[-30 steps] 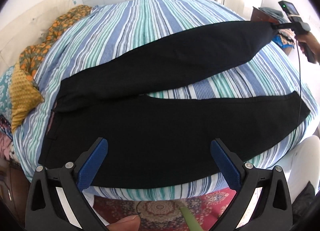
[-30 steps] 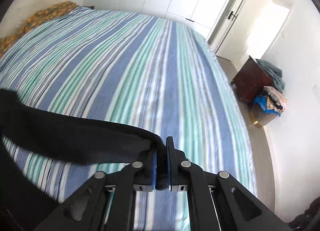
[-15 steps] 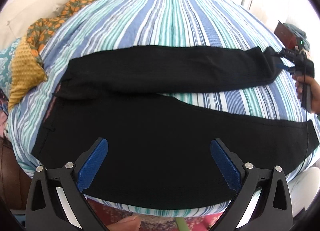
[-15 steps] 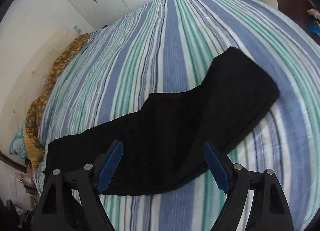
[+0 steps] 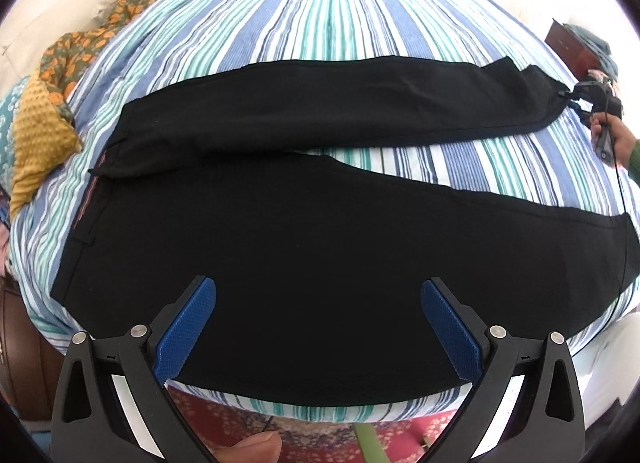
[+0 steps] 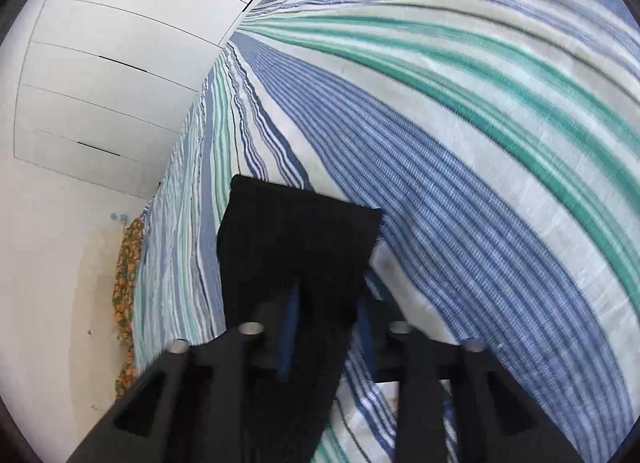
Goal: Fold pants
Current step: 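Lift the held pant leg and swing it over onto the other leg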
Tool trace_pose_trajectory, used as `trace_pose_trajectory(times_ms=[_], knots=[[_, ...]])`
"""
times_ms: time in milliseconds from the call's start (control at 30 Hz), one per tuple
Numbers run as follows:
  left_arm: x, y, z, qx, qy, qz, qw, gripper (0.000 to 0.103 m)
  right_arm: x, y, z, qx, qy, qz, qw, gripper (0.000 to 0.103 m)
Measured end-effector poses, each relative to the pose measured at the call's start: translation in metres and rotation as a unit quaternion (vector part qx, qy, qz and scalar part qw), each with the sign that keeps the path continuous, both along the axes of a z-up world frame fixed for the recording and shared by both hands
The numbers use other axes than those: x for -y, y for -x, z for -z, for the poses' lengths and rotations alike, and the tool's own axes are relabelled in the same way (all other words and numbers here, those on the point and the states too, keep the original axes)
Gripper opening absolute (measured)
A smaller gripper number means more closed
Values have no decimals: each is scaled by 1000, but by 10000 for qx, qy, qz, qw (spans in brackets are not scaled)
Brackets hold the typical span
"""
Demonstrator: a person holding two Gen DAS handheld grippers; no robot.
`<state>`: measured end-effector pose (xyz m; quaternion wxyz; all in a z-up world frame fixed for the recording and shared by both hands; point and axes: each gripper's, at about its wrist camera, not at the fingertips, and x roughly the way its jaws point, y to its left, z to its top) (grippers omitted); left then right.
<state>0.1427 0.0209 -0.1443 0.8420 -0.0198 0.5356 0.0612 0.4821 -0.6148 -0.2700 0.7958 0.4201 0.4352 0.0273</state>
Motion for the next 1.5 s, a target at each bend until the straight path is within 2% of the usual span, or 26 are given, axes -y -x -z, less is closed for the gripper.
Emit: trace_pose_trajectory(times_ms=[67, 133, 167, 200, 267, 300, 333, 400, 433, 533, 600, 633, 667, 767, 833, 867, 900, 933, 1000, 1100, 1167, 1200, 1267, 1333, 1400, 1500], knots=[[3, -1, 2, 30, -53, 56, 10000, 102, 7, 19, -14, 219, 282, 254, 9990, 11], [0, -7, 8, -19, -14, 59, 10000, 102, 14, 44, -15, 57, 678, 399, 9969, 11], [-3, -12, 9, -41, 26, 56, 10000, 102, 17, 55, -13, -58, 867, 408, 9954, 15], [-7, -18, 9, -8, 50, 44, 10000, 102, 17, 64, -10, -176, 1010, 403, 9939, 22], [-20, -34, 5, 213, -8, -27, 9998, 102, 22, 77, -14, -313, 1401, 449, 9886, 51], [-31, -46, 1, 371, -89, -112, 9992, 102, 18, 81, -22, -300, 1714, 446, 9837, 59], [-44, -58, -3, 546, -161, -236, 9981, 102, 10, 83, -32, -238, 2061, 394, 9775, 73], [-73, -82, -4, 866, -250, -553, 9944, 102, -16, 87, -53, 96, 2596, 119, 9656, 78], [-89, -99, 1, 951, -305, -734, 9923, 102, -35, 86, -62, 301, 2634, -159, 9641, 78], [-125, -141, 36, 865, -766, -1092, 9873, 102, -120, 78, -77, 729, 1970, -1234, 9699, 78], [-139, -157, 70, 413, -1041, -1199, 9864, 102, -198, 70, -74, 831, 1267, -2117, 9655, 78], [-146, -160, 89, 133, -947, -1218, 9879, 103, -241, 72, -69, 846, 868, -2565, 9589, 78], [-149, -159, 99, 122, -801, -1237, 9890, 103, -281, 75, -64, 847, 466, -2991, 9493, 78], [-151, -147, 103, 448, -687, -1275, 9884, 103, -392, 85, -39, 491, -481, -4155, 9070, 77], [-152, -144, 103, 491, -656, -1283, 9884, 103, -438, 91, -19, 281, -504, -4523, 8900, 77], [-152, -144, 104, 503, -640, -1283, 9884, 103, -449, 93, -11, 172, -348, -4618, 8861, 77], [-152, -143, 104, 531, -631, -1283, 9883, 103, -450, 91, -5, 88, -97, -4588, 8884, 76], [-152, -141, 105, 581, -630, -1283, 9880, 103, -441, 88, -2, 100, 46, -4462, 8949, 73], [-152, -139, 108, 678, -640, -1279, 9874, 102, -390, 66, 1, 196, 242, -3978, 9169, 71], [-150, -143, 112, 745, -678, -1287, 9865, 102, -266, 38, -4, 235, 783, -2737, 9583, 70], [-151, -145, 112, 745, -732, -1299, 9860, 102, -175, 27, -13, 107, 1181, -1776, 9769, 64], [-151, -145, 112, 742, -741, -1304, 9859, 102, -132, 29, -18, 14, 1489, -1381, 9792, 64], [-152, -146, 110, 710, -714, -1303, 9863, 102, -65, 44, -30, -296, 2338, -750, 9689, 66], [-150, -146, 101, 570, -790, -1304, 9867, 102, -23, 72, -46, -437, 2589, -416, 9640, 67], [-136, -134, 81, 606, -820, -1177, 9878, 102, -12, 112, -65, -194, 2509, -493, 9666, 71], [-98, -91, 52, 733, -418, -646, 9943, 102, -37, 182, -84, 117, 2257, -1159, 9672, 78]])
